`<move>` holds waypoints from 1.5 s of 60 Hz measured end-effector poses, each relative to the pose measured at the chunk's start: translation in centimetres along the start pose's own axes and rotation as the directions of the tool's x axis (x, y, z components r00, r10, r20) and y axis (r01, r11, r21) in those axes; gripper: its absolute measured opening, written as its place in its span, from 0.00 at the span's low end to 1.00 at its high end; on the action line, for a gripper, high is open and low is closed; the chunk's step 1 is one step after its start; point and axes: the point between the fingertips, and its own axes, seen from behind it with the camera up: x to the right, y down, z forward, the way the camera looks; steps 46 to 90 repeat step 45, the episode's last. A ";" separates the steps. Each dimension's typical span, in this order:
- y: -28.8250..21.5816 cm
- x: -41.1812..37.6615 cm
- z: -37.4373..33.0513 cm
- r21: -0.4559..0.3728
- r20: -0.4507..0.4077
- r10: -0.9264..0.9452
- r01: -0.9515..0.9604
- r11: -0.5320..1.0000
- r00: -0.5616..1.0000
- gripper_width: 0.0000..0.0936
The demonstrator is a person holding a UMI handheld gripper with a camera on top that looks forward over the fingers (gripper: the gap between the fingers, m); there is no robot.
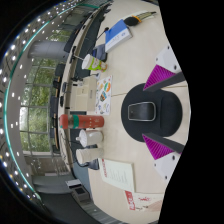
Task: Arrange mouse
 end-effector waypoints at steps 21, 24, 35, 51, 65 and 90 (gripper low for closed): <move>2.4 0.0 -18.0 0.082 -0.011 0.036 -0.035 0.996 0.999 0.91; 3.1 0.1 -19.9 0.093 -0.018 0.034 -0.033 0.995 0.999 0.92; 5.2 0.5 -25.2 0.120 -0.038 0.034 -0.030 0.992 0.999 0.91; 5.8 0.3 -27.4 0.141 -0.037 0.036 -0.030 0.990 0.999 0.91; 5.8 0.3 -27.4 0.141 -0.037 0.036 -0.030 0.990 0.999 0.91; 5.8 0.3 -27.4 0.141 -0.037 0.036 -0.030 0.990 0.999 0.91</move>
